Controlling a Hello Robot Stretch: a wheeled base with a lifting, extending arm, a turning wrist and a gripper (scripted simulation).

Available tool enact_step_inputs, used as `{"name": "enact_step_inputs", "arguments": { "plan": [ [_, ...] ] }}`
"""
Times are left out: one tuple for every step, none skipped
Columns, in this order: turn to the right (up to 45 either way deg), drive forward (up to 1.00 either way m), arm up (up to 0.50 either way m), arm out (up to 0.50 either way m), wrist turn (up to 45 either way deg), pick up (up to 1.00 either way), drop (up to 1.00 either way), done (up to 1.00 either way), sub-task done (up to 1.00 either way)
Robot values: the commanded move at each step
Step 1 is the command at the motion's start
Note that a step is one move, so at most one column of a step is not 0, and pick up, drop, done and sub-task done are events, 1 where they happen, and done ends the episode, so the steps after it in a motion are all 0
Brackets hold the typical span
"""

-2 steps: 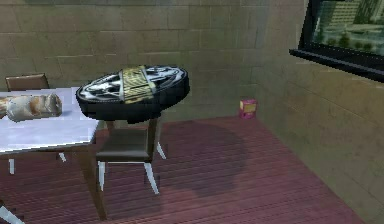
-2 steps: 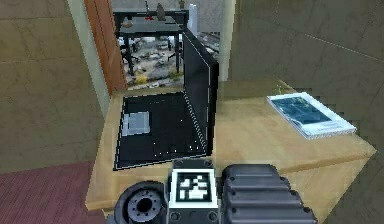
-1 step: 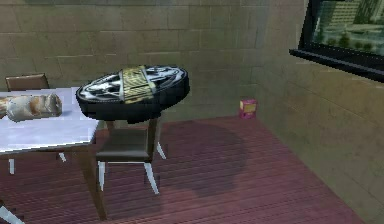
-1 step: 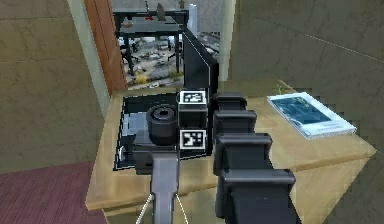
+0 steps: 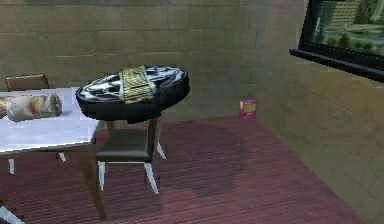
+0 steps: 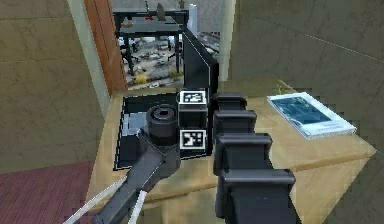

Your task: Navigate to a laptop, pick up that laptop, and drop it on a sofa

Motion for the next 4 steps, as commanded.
{"name": "enact_step_inputs", "arguments": {
  "plan": [
    [0.0,0.0,0.0,0.0,45.0,0.0,0.0,0.0,0.0],
    [0.0,0.0,0.0,0.0,45.0,0.0,0.0,0.0,0.0],
    [0.0,0.0,0.0,0.0,9.0,0.0,0.0,0.0,0.0],
    [0.0,0.0,-0.1,0.0,0.0,0.0,0.0,0.0,0.0]
  ]
}}
